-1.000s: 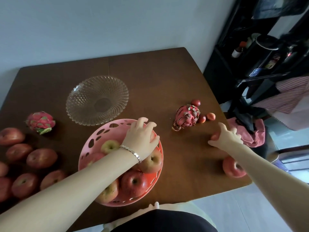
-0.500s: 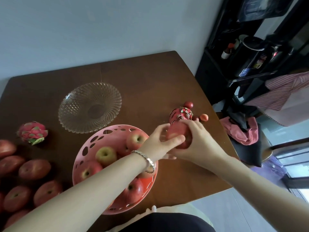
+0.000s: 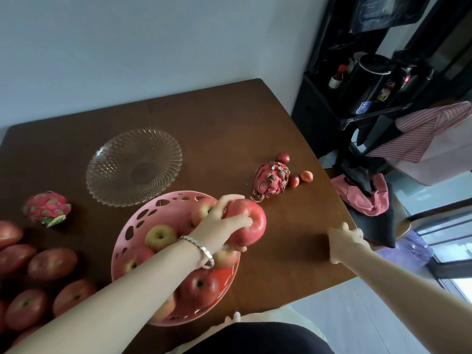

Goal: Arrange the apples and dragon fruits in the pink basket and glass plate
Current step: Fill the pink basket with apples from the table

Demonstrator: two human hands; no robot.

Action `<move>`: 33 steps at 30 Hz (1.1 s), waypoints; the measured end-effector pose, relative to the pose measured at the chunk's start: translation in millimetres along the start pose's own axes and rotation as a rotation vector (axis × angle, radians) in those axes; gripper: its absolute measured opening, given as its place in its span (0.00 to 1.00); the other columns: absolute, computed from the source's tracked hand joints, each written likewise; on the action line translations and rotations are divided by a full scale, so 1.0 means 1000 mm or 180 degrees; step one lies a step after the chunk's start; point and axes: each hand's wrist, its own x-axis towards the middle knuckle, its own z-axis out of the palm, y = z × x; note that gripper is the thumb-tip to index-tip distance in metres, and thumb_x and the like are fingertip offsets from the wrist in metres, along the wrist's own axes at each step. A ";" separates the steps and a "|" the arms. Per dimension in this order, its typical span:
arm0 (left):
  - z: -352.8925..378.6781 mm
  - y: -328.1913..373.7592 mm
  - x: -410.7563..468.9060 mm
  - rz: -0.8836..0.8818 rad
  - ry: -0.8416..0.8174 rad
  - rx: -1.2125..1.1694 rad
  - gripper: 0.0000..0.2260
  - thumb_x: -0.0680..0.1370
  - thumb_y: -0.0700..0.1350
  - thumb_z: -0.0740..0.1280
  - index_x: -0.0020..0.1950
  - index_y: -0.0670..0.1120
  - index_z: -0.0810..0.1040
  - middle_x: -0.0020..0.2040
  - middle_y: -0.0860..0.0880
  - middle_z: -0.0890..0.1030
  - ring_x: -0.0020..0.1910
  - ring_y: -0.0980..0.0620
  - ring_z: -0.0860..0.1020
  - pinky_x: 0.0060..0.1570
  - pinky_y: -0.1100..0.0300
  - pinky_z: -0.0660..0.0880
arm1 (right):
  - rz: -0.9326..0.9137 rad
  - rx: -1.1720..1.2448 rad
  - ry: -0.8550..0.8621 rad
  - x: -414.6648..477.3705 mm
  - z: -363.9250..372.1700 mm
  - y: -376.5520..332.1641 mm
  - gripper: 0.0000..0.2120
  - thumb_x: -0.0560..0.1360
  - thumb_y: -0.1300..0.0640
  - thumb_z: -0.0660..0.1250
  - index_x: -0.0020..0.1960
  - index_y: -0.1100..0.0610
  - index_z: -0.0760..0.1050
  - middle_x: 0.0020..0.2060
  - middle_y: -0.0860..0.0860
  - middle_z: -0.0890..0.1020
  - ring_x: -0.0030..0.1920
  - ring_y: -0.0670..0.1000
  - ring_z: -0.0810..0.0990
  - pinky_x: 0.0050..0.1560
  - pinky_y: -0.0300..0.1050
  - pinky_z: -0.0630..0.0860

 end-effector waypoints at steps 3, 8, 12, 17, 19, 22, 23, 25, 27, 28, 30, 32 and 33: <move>-0.013 -0.003 -0.008 -0.0015 -0.0121 -0.0405 0.21 0.62 0.42 0.76 0.50 0.57 0.76 0.57 0.46 0.72 0.52 0.37 0.78 0.29 0.58 0.77 | -0.0264 0.0489 0.0310 -0.017 -0.017 -0.005 0.35 0.66 0.51 0.73 0.67 0.54 0.62 0.57 0.52 0.70 0.59 0.59 0.71 0.45 0.46 0.75; -0.060 -0.016 -0.019 0.0258 0.0573 0.0351 0.28 0.58 0.44 0.80 0.51 0.61 0.73 0.53 0.52 0.73 0.50 0.47 0.77 0.41 0.53 0.80 | -0.1169 0.1881 0.1115 -0.068 -0.072 -0.044 0.33 0.62 0.44 0.72 0.63 0.49 0.64 0.52 0.50 0.72 0.51 0.55 0.75 0.46 0.49 0.78; -0.098 -0.018 -0.020 0.0423 0.1365 0.1623 0.33 0.58 0.47 0.80 0.57 0.54 0.67 0.53 0.54 0.72 0.55 0.51 0.73 0.50 0.61 0.67 | -0.2153 0.2185 0.1199 -0.113 -0.108 -0.089 0.31 0.62 0.43 0.74 0.61 0.45 0.66 0.52 0.48 0.70 0.49 0.50 0.74 0.47 0.43 0.78; -0.140 -0.021 -0.012 0.0142 0.1638 0.2368 0.31 0.59 0.50 0.78 0.55 0.54 0.66 0.55 0.47 0.76 0.53 0.46 0.76 0.50 0.60 0.69 | -0.2793 0.1842 0.1113 -0.121 -0.117 -0.157 0.35 0.60 0.45 0.75 0.63 0.44 0.65 0.55 0.49 0.69 0.55 0.53 0.74 0.55 0.49 0.77; -0.146 -0.024 -0.011 0.0180 0.1655 0.2591 0.31 0.61 0.49 0.78 0.60 0.50 0.68 0.56 0.48 0.72 0.56 0.47 0.75 0.53 0.63 0.67 | -0.2953 0.1551 0.1219 -0.118 -0.116 -0.182 0.39 0.60 0.45 0.76 0.66 0.48 0.63 0.58 0.49 0.69 0.58 0.54 0.71 0.57 0.49 0.74; -0.149 -0.030 -0.008 0.0211 0.1666 0.2733 0.31 0.63 0.50 0.76 0.64 0.47 0.70 0.55 0.50 0.61 0.58 0.48 0.74 0.58 0.66 0.64 | -0.3176 0.0931 0.1456 -0.116 -0.118 -0.214 0.40 0.61 0.47 0.76 0.68 0.52 0.62 0.60 0.51 0.70 0.59 0.55 0.69 0.57 0.46 0.72; -0.151 -0.032 -0.007 0.0233 0.1723 0.2735 0.30 0.64 0.50 0.76 0.63 0.47 0.71 0.54 0.51 0.60 0.57 0.48 0.75 0.58 0.65 0.65 | -0.3236 0.0676 0.1529 -0.115 -0.119 -0.224 0.40 0.61 0.47 0.76 0.68 0.53 0.62 0.61 0.52 0.70 0.59 0.56 0.69 0.58 0.48 0.72; -0.153 -0.035 -0.005 0.0272 0.1830 0.2716 0.29 0.63 0.52 0.76 0.61 0.46 0.72 0.53 0.51 0.62 0.55 0.47 0.76 0.57 0.62 0.68 | -0.3283 0.0275 0.1566 -0.112 -0.119 -0.238 0.40 0.61 0.47 0.76 0.68 0.53 0.62 0.61 0.53 0.70 0.60 0.57 0.70 0.60 0.50 0.72; -0.155 -0.037 -0.004 0.0207 0.1918 0.2719 0.28 0.64 0.54 0.74 0.61 0.47 0.72 0.52 0.50 0.64 0.54 0.45 0.77 0.55 0.58 0.71 | -0.3246 0.0065 0.1519 -0.108 -0.117 -0.249 0.39 0.61 0.48 0.75 0.68 0.53 0.63 0.61 0.55 0.69 0.60 0.58 0.70 0.60 0.51 0.72; -0.155 -0.036 -0.003 0.0151 0.1942 0.2789 0.27 0.65 0.55 0.73 0.60 0.47 0.71 0.52 0.50 0.65 0.54 0.45 0.77 0.53 0.56 0.72 | -0.3209 -0.0012 0.1520 -0.106 -0.115 -0.252 0.39 0.62 0.49 0.75 0.68 0.52 0.63 0.61 0.55 0.68 0.61 0.58 0.70 0.60 0.51 0.72; -0.153 -0.036 -0.005 0.0059 0.2049 0.3079 0.26 0.66 0.58 0.69 0.59 0.47 0.71 0.53 0.49 0.69 0.53 0.44 0.76 0.50 0.54 0.72 | -0.3130 -0.0147 0.1549 -0.101 -0.112 -0.257 0.39 0.62 0.49 0.75 0.69 0.51 0.62 0.63 0.56 0.66 0.61 0.58 0.69 0.60 0.51 0.70; -0.152 -0.038 -0.006 0.0218 0.2295 0.3658 0.29 0.65 0.64 0.62 0.59 0.47 0.72 0.52 0.47 0.75 0.54 0.42 0.75 0.47 0.53 0.72 | -0.3099 -0.0253 0.1582 -0.098 -0.107 -0.259 0.40 0.63 0.49 0.75 0.71 0.50 0.60 0.65 0.55 0.65 0.63 0.58 0.68 0.61 0.50 0.68; -0.152 -0.039 -0.006 0.0350 0.2363 0.3929 0.32 0.64 0.66 0.58 0.61 0.47 0.72 0.51 0.46 0.78 0.54 0.41 0.73 0.47 0.53 0.72 | -0.3099 -0.0300 0.1595 -0.097 -0.104 -0.260 0.41 0.64 0.50 0.75 0.71 0.49 0.59 0.65 0.55 0.64 0.63 0.57 0.67 0.62 0.50 0.67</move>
